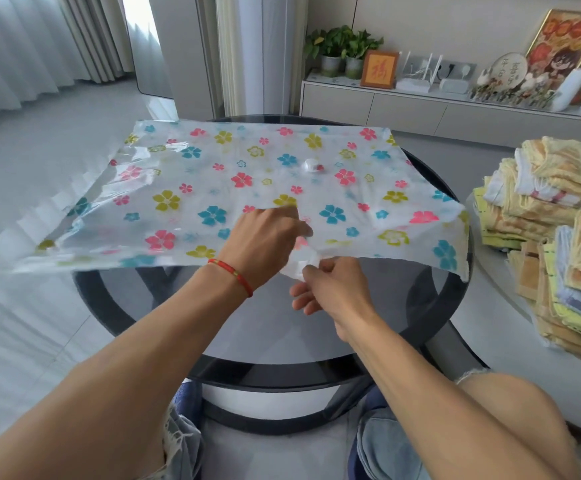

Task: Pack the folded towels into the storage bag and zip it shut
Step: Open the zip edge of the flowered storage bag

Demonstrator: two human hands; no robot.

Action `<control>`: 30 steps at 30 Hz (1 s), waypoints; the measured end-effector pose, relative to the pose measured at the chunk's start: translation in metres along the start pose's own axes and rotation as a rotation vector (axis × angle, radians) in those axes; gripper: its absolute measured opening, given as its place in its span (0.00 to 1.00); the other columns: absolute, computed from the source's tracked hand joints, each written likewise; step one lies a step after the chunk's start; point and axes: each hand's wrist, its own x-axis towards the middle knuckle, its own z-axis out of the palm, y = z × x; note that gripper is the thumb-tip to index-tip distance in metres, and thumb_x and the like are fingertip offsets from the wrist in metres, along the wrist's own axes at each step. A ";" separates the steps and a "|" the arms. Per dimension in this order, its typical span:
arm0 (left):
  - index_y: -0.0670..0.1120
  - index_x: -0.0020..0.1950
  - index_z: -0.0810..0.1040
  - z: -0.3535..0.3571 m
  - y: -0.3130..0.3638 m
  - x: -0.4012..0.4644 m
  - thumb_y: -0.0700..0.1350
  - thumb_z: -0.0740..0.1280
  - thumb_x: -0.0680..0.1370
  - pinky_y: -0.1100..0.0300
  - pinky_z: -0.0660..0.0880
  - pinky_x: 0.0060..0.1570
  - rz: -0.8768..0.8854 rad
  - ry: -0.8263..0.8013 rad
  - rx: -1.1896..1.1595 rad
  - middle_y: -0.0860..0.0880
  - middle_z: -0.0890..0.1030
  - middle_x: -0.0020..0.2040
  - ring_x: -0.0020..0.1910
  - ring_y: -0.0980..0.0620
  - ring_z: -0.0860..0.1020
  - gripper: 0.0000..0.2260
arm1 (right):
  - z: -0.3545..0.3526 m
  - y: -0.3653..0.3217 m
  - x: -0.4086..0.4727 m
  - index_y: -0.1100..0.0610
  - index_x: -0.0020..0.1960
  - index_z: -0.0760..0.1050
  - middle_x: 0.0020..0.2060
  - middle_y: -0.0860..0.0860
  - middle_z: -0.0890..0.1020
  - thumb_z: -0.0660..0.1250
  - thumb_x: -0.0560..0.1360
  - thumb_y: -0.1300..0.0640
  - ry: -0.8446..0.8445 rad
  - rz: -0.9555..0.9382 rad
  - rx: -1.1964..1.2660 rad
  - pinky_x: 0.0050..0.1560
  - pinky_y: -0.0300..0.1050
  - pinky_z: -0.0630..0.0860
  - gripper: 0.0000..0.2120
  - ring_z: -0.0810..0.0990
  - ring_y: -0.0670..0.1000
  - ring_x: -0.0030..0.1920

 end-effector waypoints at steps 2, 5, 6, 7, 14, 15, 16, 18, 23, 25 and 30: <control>0.49 0.60 0.85 -0.002 -0.003 0.002 0.33 0.62 0.79 0.47 0.76 0.36 -0.044 0.055 -0.025 0.45 0.82 0.52 0.41 0.39 0.80 0.18 | -0.001 0.003 0.000 0.62 0.43 0.81 0.29 0.54 0.86 0.65 0.77 0.60 -0.030 0.035 -0.076 0.23 0.37 0.73 0.08 0.83 0.51 0.25; 0.51 0.63 0.84 -0.001 0.002 0.002 0.30 0.61 0.78 0.49 0.77 0.37 0.008 0.057 -0.050 0.45 0.83 0.57 0.45 0.40 0.81 0.22 | -0.007 0.001 0.003 0.58 0.43 0.81 0.30 0.52 0.86 0.66 0.75 0.57 -0.002 0.041 -0.091 0.22 0.37 0.70 0.07 0.81 0.48 0.25; 0.52 0.64 0.83 0.000 0.005 0.000 0.30 0.60 0.77 0.50 0.76 0.36 0.048 0.038 -0.057 0.47 0.83 0.58 0.46 0.41 0.82 0.24 | -0.009 0.000 0.004 0.56 0.41 0.81 0.29 0.51 0.86 0.68 0.74 0.55 0.042 0.024 -0.070 0.22 0.37 0.70 0.07 0.82 0.49 0.26; 0.54 0.65 0.82 0.002 0.007 -0.001 0.31 0.59 0.76 0.52 0.75 0.34 0.065 0.018 -0.051 0.50 0.83 0.59 0.47 0.43 0.82 0.25 | -0.012 -0.001 0.005 0.55 0.39 0.81 0.28 0.50 0.85 0.69 0.73 0.52 0.105 -0.009 -0.041 0.22 0.37 0.70 0.08 0.82 0.50 0.26; 0.54 0.58 0.83 0.015 0.026 0.003 0.42 0.66 0.75 0.54 0.74 0.35 0.034 0.050 0.011 0.51 0.84 0.47 0.44 0.44 0.78 0.15 | -0.011 -0.005 0.004 0.53 0.40 0.82 0.28 0.49 0.86 0.67 0.74 0.58 0.235 -0.167 0.104 0.23 0.37 0.74 0.07 0.82 0.47 0.23; 0.54 0.60 0.82 0.017 0.028 0.004 0.40 0.65 0.75 0.52 0.76 0.35 0.060 0.040 -0.015 0.50 0.83 0.47 0.43 0.44 0.78 0.16 | -0.012 -0.005 0.005 0.51 0.41 0.81 0.27 0.49 0.85 0.66 0.74 0.58 0.218 -0.167 0.090 0.23 0.37 0.74 0.07 0.82 0.48 0.24; 0.54 0.61 0.81 0.018 0.029 0.005 0.39 0.65 0.75 0.51 0.77 0.35 0.064 0.029 -0.032 0.50 0.83 0.49 0.44 0.44 0.79 0.18 | -0.013 -0.004 0.006 0.49 0.43 0.80 0.28 0.50 0.85 0.66 0.73 0.57 0.203 -0.157 0.080 0.24 0.37 0.74 0.06 0.83 0.48 0.24; 0.54 0.63 0.82 0.021 0.025 0.009 0.36 0.64 0.76 0.51 0.77 0.37 0.028 0.056 -0.035 0.50 0.84 0.52 0.47 0.43 0.81 0.20 | -0.017 0.000 0.010 0.49 0.51 0.77 0.30 0.51 0.86 0.66 0.72 0.56 0.182 -0.109 0.043 0.25 0.37 0.73 0.08 0.83 0.47 0.26; 0.43 0.56 0.86 0.021 0.010 0.020 0.25 0.62 0.71 0.46 0.81 0.44 -0.106 0.235 -0.103 0.44 0.86 0.54 0.50 0.38 0.83 0.23 | -0.028 0.011 0.014 0.47 0.50 0.71 0.37 0.53 0.87 0.65 0.73 0.57 0.097 0.039 -0.122 0.27 0.39 0.74 0.08 0.81 0.45 0.26; 0.39 0.54 0.86 0.023 0.013 0.020 0.22 0.62 0.68 0.45 0.82 0.47 -0.047 0.238 -0.086 0.41 0.85 0.53 0.50 0.38 0.83 0.22 | -0.033 0.010 0.014 0.49 0.55 0.71 0.45 0.52 0.85 0.66 0.73 0.53 0.086 0.055 -0.172 0.29 0.39 0.74 0.12 0.83 0.44 0.31; 0.48 0.66 0.79 0.029 0.025 0.017 0.30 0.59 0.73 0.48 0.74 0.42 0.044 0.158 -0.064 0.45 0.82 0.51 0.46 0.41 0.79 0.24 | -0.033 -0.001 0.007 0.54 0.64 0.68 0.56 0.48 0.82 0.74 0.71 0.43 0.342 -0.142 0.003 0.42 0.41 0.79 0.28 0.83 0.48 0.51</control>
